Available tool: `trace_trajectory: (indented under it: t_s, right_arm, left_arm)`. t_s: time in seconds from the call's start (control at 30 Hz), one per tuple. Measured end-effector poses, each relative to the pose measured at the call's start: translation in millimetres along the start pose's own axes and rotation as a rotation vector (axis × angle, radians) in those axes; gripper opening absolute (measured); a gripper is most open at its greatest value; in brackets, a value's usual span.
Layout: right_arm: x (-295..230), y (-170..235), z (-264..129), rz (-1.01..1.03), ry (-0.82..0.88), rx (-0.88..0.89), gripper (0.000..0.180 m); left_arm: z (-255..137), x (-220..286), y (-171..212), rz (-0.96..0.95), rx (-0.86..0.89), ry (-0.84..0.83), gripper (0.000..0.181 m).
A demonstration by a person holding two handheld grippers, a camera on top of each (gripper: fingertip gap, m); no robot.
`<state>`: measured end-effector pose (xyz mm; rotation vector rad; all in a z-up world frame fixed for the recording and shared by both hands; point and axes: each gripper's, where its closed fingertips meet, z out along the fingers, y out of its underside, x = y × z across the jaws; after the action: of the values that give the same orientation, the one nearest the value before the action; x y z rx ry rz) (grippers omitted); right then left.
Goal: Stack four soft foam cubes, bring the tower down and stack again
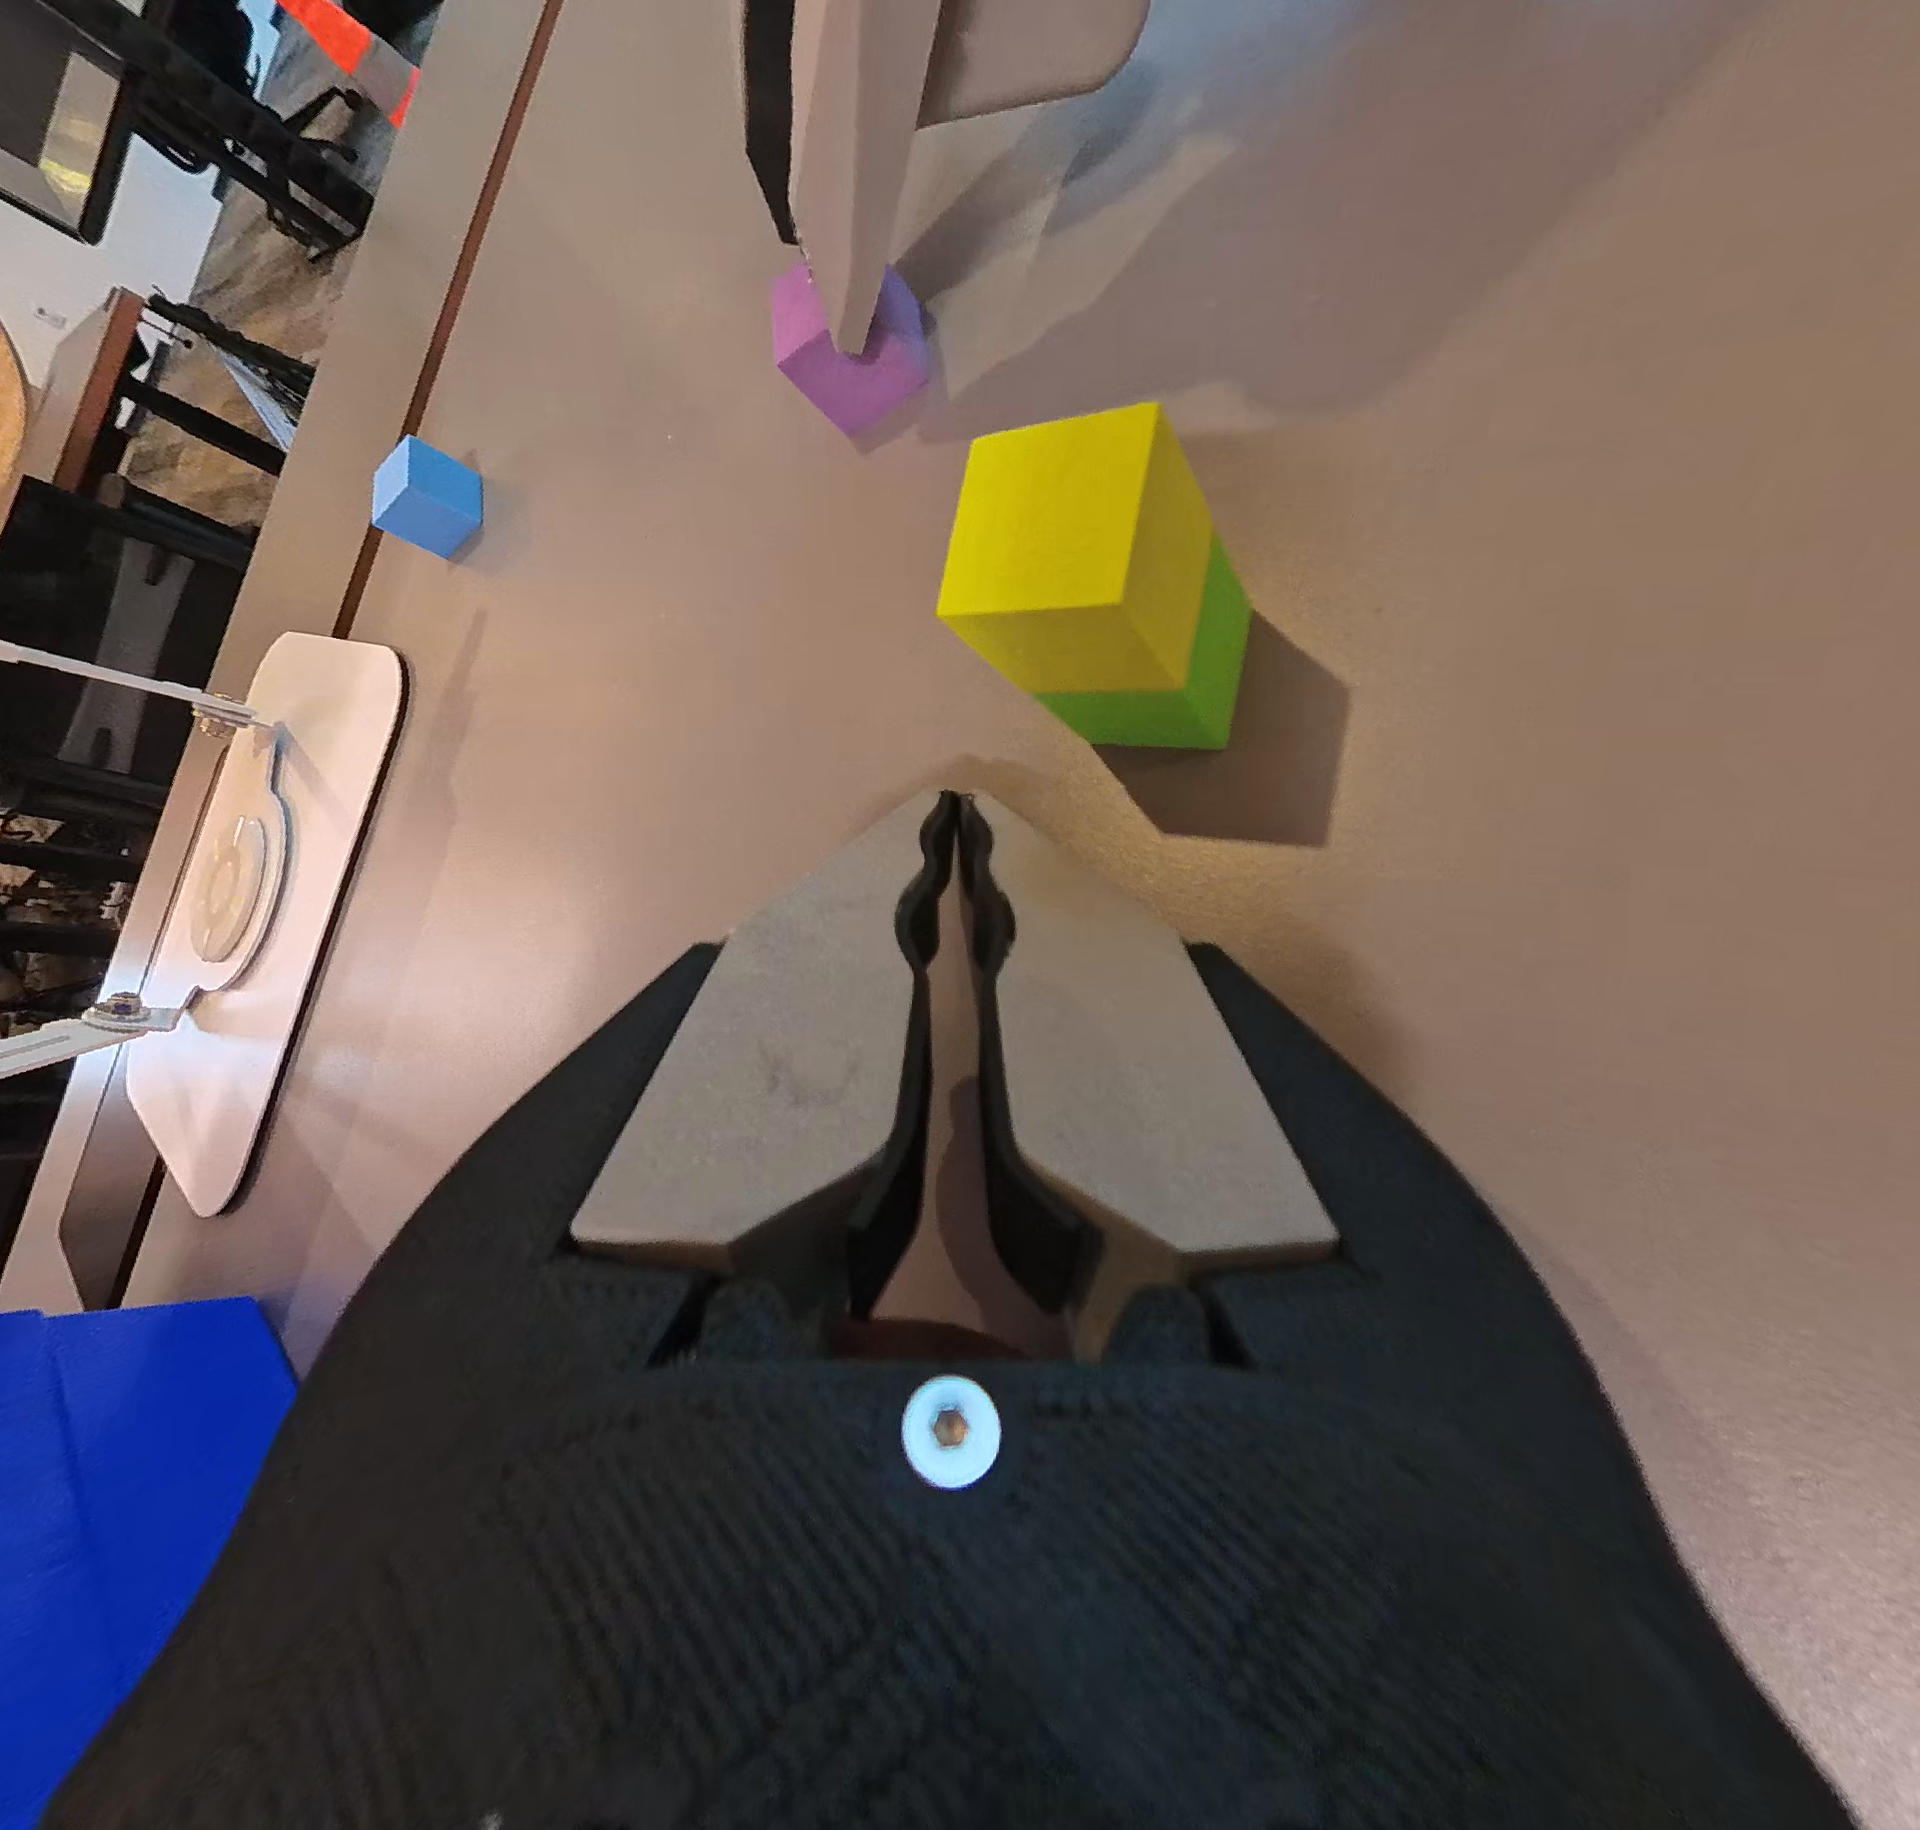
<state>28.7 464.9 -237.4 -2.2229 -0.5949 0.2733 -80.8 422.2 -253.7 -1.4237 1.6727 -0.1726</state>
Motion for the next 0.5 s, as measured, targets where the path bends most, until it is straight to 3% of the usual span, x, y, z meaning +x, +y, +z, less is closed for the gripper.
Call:
trace_trajectory:
  t_s: [0.37, 0.5]
  right_arm:
    - [0.4, 4.3, 5.5, -0.018, 0.023, -0.020, 0.046]
    - [1.4, 3.8, 6.8, -0.022, 0.041, -0.018, 0.036]
  left_arm:
    - [0.0, -0.1, 0.2, 0.004, 0.000, -0.004, 0.000]
    - [0.0, -0.1, 0.2, 0.005, 0.000, -0.005, 0.000]
